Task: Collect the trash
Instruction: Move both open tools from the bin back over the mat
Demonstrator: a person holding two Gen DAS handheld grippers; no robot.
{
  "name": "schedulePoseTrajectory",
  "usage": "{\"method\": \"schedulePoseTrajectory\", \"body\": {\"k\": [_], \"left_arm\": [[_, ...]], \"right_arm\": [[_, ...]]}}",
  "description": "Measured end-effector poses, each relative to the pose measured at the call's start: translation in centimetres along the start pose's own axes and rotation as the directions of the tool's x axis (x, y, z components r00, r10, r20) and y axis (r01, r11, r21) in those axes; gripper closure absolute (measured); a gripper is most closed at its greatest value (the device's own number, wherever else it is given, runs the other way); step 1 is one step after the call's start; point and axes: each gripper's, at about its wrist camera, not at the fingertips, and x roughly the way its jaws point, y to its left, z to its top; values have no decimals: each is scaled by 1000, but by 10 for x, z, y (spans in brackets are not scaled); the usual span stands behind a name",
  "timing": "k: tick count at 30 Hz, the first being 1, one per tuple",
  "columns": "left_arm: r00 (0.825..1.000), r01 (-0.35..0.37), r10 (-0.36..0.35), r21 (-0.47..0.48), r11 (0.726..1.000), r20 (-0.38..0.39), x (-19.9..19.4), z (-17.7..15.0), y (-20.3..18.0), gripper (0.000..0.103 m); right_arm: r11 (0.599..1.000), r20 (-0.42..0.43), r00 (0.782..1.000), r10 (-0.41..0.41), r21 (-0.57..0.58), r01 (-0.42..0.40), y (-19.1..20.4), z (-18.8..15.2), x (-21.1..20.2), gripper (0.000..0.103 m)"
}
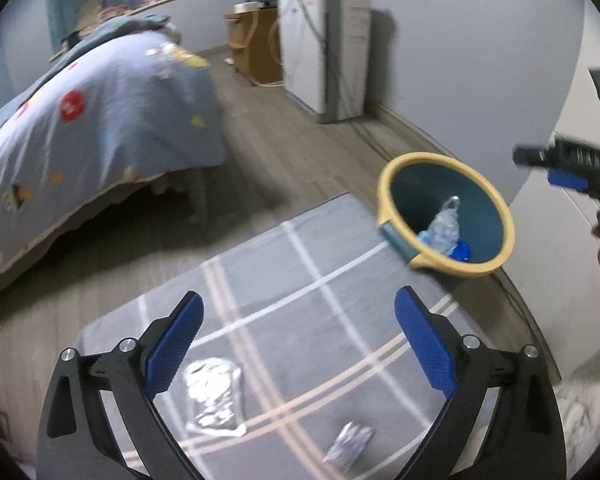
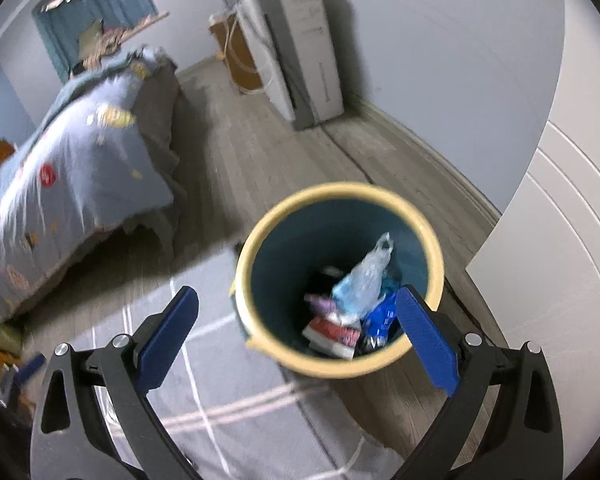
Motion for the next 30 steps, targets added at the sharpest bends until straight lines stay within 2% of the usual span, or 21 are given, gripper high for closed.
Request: {"method": "schedulePoseTrajectory", "body": {"k": [4,7,10,12,15,19,30], "left_arm": [[999,-39,39,-50,998,-14,-6,-20,36,7],[998,-61,59,-126,990,-24,-5,-36,63,7],[996,-68,54,-238,969,-65,0,-52,92,7],[997,-67,51,-276,959,-66,1,-56,104,7],[995,-95,84,-285,954,-52,-3,-58,115,7],[995,-101,89,-285,953,-55,-3,-63,121,7],[996,-89,80,-312,946,-41,-12,-70,136,7]], "right_arm": [[995,8,999,-37,-89,38,37,-26,-9,6],[987,66,997,-47,-151,57,59,-46,-24,6],[974,82,994,-66,-213,82,76,-65,-28,6],[971,78,994,-74,-222,89,82,-78,-28,6],[978,40,997,-62,-198,69,86,-95,-23,6],[984,-22,998,-50,-174,46,96,-116,-13,6],[959,-114,992,-60,-283,25,145,-161,6,6]]}}
